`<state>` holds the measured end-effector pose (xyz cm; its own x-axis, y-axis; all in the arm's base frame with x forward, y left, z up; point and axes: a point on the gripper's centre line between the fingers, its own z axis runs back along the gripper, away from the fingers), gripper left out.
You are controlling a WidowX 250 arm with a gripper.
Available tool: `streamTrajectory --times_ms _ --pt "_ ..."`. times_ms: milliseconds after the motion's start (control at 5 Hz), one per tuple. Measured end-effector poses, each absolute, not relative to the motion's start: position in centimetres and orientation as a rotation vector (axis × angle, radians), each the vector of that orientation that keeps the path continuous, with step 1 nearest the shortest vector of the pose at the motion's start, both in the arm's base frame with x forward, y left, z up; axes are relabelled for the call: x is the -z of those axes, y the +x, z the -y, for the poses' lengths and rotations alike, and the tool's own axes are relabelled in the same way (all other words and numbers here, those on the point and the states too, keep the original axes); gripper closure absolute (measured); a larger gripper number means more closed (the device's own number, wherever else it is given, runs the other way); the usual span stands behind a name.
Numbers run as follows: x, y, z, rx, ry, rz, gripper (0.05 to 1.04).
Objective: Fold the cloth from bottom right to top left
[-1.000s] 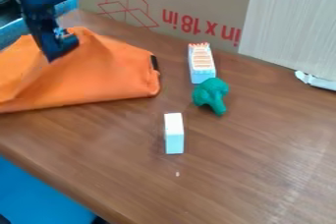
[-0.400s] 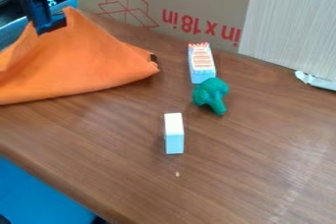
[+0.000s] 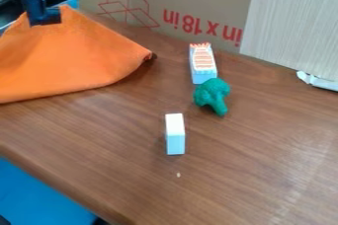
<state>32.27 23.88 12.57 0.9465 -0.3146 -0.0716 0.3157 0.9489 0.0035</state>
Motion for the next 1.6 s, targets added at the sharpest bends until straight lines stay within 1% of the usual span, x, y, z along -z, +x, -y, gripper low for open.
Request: streamTrajectory --times_ms 200,400,600,800,1000,1200,1400,1600 --pt "-12.1 33.2 -24.4 0.470 0.029 -0.110 1.029" --pt "-12.5 33.9 -25.3 0.549 0.072 -0.120 1.029" --pt "-12.1 34.9 -26.1 0.578 0.106 -0.110 1.029" --pt "-11.7 35.8 -27.0 0.581 0.123 -0.119 1.029" --pt "-10.7 36.5 -27.6 0.588 0.110 -0.139 1.029" --pt "-9.2 37.2 -28.3 0.605 0.104 -0.174 1.029" --pt "-7.9 38.2 -28.4 0.625 0.111 -0.218 1.009" --pt "-7.7 38.6 -28.6 0.611 0.107 -0.223 0.864"
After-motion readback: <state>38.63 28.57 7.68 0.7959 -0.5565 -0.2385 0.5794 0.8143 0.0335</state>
